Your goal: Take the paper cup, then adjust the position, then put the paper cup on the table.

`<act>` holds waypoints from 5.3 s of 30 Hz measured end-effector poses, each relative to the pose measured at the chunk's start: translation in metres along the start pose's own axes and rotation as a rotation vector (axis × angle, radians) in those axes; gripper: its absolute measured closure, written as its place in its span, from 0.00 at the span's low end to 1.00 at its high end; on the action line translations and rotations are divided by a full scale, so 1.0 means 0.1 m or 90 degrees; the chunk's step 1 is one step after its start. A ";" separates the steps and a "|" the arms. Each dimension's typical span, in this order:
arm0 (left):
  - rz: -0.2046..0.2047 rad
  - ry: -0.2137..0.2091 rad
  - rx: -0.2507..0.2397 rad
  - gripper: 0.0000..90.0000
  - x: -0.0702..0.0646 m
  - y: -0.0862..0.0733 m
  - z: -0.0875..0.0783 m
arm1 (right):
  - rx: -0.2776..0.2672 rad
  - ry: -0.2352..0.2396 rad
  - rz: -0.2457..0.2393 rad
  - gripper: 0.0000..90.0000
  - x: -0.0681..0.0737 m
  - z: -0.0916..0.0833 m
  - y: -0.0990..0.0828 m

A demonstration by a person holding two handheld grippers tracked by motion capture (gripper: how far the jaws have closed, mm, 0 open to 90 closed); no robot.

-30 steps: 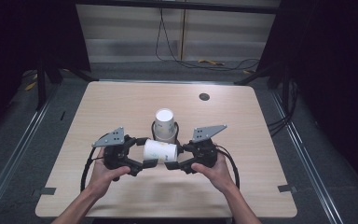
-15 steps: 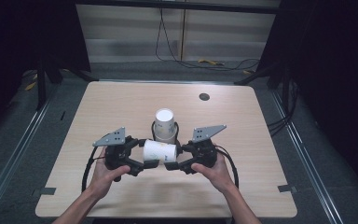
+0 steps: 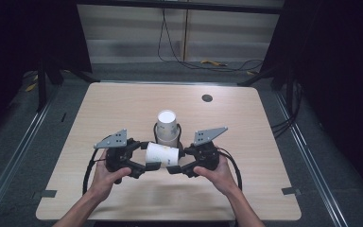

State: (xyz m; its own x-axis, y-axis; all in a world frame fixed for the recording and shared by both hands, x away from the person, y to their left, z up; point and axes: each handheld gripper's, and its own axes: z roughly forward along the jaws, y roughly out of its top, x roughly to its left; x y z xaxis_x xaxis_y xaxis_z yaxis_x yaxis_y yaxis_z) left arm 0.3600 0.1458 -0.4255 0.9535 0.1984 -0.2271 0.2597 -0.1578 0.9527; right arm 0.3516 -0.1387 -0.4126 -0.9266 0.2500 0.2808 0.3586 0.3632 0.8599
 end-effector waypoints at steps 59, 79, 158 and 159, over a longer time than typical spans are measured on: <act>-0.007 0.035 0.054 0.29 0.10 0.12 -0.35 | 0.036 -0.100 0.003 0.20 -0.02 -0.03 -0.03; 0.000 0.133 0.093 0.29 0.30 0.18 -0.81 | 0.018 -0.119 0.016 0.21 -0.07 -0.10 -0.05; -0.057 0.334 0.448 0.28 1.09 0.25 -0.52 | -0.015 -0.222 0.056 0.19 0.02 -0.50 -0.48; -0.058 0.328 0.451 0.28 1.11 0.25 -0.51 | -0.014 -0.222 0.056 0.19 0.01 -0.50 -0.48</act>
State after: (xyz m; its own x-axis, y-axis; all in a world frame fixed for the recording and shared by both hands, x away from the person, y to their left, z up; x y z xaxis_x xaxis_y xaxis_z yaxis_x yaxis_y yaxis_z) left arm 0.4649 0.2130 -0.4162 0.7817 0.6235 -0.0136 0.5278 -0.6497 0.5471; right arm 0.3273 -0.2007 -0.4324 -0.7967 0.5720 0.1953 0.4290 0.3077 0.8493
